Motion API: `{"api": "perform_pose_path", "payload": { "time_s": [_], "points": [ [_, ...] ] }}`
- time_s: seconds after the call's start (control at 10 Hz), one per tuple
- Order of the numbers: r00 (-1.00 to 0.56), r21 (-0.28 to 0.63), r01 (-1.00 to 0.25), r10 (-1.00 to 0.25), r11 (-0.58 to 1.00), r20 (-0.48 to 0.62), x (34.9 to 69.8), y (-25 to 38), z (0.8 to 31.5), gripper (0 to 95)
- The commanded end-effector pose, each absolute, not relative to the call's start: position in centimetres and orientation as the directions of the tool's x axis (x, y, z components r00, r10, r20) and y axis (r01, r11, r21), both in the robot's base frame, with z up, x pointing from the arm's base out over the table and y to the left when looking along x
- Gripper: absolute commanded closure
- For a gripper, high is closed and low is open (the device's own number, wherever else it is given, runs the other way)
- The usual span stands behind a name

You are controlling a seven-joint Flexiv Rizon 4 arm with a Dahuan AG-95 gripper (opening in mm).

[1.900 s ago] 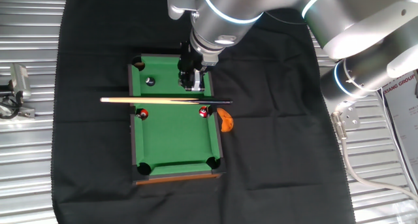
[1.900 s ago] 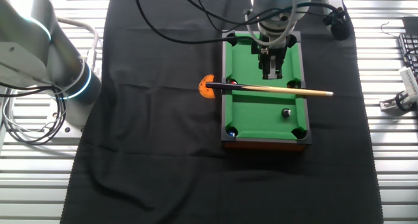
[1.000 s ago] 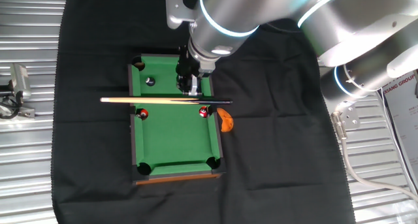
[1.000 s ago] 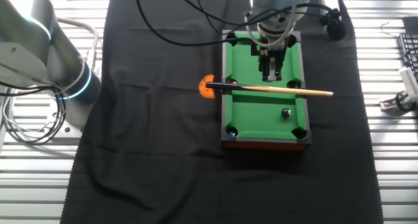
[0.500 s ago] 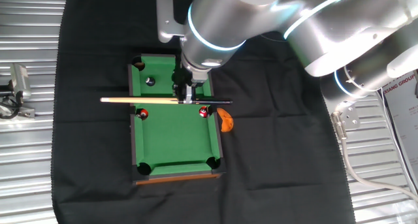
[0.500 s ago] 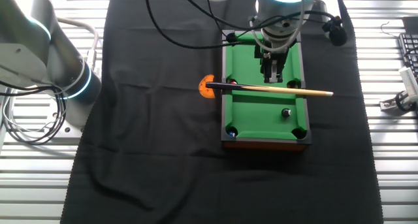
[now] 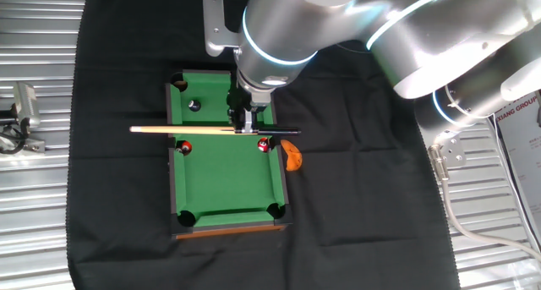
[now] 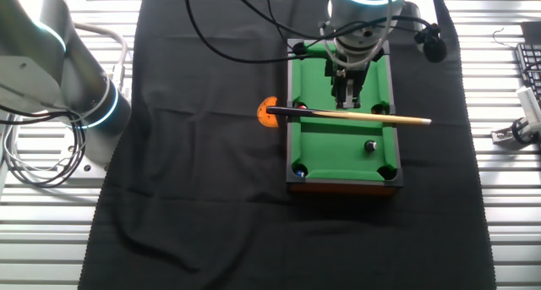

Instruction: Hit the pool ball

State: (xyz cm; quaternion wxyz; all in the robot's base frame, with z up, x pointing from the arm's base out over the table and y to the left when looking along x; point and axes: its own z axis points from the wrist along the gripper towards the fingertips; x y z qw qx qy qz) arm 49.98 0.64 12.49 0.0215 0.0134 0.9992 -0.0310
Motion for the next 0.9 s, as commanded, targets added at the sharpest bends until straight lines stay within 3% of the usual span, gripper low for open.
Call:
{"api": "perform_pose_path", "payload": {
  "time_s": [0.1,0.6,0.7,0.9],
  "points": [
    [-0.999,-0.061,0.028,0.025,0.998,-0.047,50.0,0.5,12.2,95.0],
    [-0.998,-0.062,0.047,0.044,0.997,-0.049,50.1,1.2,11.7,95.0],
    [-0.998,-0.061,0.051,0.048,0.997,-0.049,50.2,1.7,11.4,76.0],
    [-0.998,-0.062,0.049,0.046,0.997,-0.049,50.2,1.9,11.0,76.0]
  ]
}}
